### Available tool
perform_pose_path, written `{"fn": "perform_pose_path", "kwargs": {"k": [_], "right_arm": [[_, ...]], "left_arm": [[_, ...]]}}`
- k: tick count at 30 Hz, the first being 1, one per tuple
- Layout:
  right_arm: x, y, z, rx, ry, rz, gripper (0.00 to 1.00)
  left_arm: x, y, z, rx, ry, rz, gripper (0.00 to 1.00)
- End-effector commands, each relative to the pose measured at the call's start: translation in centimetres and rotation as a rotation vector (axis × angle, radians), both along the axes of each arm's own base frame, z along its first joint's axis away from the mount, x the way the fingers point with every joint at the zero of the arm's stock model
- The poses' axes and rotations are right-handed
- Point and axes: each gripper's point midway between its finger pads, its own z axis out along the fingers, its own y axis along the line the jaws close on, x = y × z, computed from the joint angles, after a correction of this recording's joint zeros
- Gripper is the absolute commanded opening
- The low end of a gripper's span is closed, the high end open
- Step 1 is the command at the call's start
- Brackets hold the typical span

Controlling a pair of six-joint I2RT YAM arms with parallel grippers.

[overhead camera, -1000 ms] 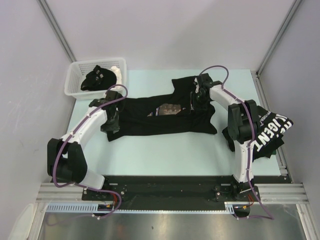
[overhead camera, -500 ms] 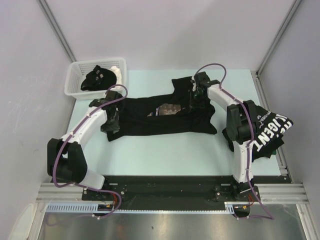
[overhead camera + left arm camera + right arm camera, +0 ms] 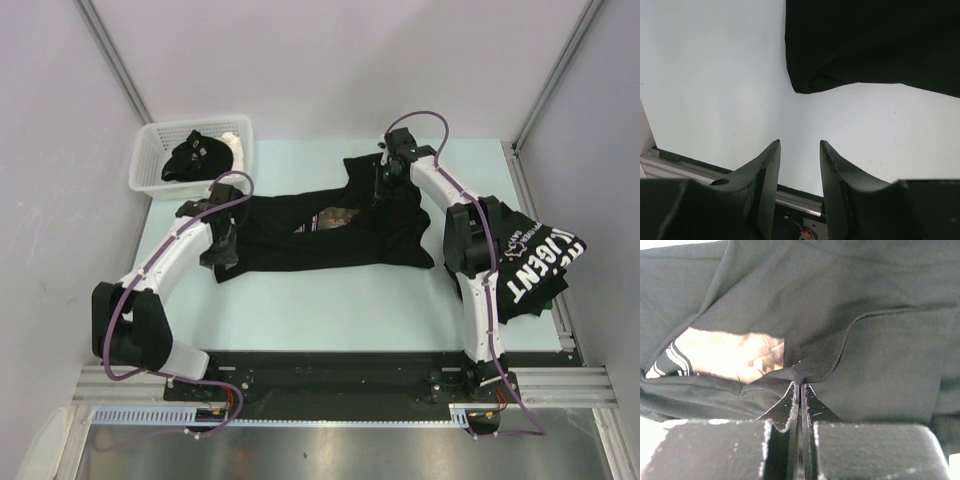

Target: Fold and stack the t-shirts

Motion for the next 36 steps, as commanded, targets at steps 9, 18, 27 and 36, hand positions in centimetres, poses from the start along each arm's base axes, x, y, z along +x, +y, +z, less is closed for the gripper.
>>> {"fn": "perform_pose_path", "kwargs": {"k": [9, 18, 27, 36], "right_arm": [[1.3, 3.8, -0.9, 0.112, 0.006, 0.032, 0.26], [3.4, 3.0, 3.9, 0.112, -0.148, 0.033, 0.42], [6.2, 0.6, 7.1, 0.094, -0.265, -0.021, 0.49], [7.6, -2.5, 11.2, 0.049, -0.37, -0.071, 0.73]], "left_arm": [[-1.4, 0.2, 0.6, -0.011, -0.023, 0.021, 0.43], [-0.7, -0.5, 0.5, -0.038, -0.034, 0.013, 0.43], [0.2, -0.8, 1.0, -0.046, -0.061, 0.003, 0.43], [1.2, -2.0, 0.0, -0.105, -0.071, -0.018, 0.44]]}}
